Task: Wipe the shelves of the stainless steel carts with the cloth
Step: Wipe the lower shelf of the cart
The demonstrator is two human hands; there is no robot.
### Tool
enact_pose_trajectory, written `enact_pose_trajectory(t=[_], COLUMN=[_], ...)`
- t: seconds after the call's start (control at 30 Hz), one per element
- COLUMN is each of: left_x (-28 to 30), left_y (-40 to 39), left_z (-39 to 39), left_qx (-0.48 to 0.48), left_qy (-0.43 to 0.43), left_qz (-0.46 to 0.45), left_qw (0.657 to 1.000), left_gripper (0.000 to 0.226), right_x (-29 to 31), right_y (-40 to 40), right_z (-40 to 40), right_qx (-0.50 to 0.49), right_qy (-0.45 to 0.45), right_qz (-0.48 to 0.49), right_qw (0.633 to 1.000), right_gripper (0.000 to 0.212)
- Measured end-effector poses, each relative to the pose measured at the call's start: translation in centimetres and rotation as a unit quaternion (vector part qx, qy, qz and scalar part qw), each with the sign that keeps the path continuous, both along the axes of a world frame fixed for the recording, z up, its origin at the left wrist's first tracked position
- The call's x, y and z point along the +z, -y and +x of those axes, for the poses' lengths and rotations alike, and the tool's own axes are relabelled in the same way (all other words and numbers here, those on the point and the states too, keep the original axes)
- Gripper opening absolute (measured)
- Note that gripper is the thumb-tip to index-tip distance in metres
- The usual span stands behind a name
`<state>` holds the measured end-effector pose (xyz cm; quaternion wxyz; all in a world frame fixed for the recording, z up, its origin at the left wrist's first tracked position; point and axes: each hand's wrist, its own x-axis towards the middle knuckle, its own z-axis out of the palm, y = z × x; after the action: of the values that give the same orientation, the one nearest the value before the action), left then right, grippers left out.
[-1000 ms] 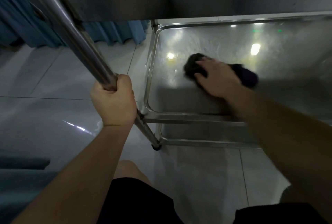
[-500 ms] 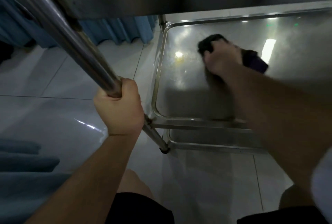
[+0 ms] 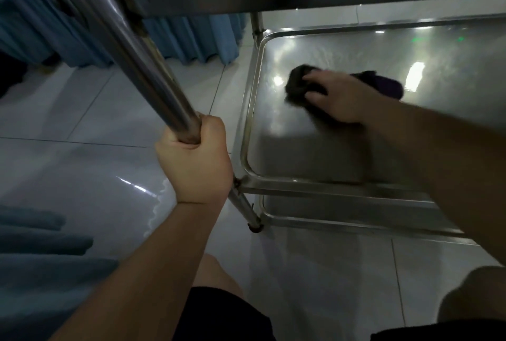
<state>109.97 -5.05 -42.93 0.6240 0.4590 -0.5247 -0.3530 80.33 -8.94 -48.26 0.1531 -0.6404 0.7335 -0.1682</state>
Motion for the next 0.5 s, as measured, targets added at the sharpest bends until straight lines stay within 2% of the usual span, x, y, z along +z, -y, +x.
enact_pose_trajectory(t=[0.07, 0.17, 0.33, 0.5], left_x=[-0.1, -0.1, -0.2, 0.0], left_y=[0.0, 0.1, 0.1, 0.1], left_z=[0.0, -0.1, -0.2, -0.3], left_qx=[0.0, -0.011, -0.016, -0.01], left_qy=[-0.01, -0.03, -0.037, -0.04], left_qz=[0.002, 0.004, 0.001, 0.022], left_qw=[1.0, 0.999, 0.999, 0.999], left_gripper=[0.036, 0.033, 0.028, 0.022], right_x=[0.6, 0.5, 0.6, 0.2], right_y=[3.0, 7.1, 10.9, 9.0], right_z=[-2.6, -2.7, 4.0, 9.7], right_qx=[-0.106, -0.147, -0.086, 0.017], right_qy=[-0.008, -0.016, -0.025, -0.021], right_qz=[0.04, 0.074, 0.055, 0.021], right_qw=[0.993, 0.986, 0.994, 0.999], right_gripper=[0.056, 0.059, 0.057, 0.056])
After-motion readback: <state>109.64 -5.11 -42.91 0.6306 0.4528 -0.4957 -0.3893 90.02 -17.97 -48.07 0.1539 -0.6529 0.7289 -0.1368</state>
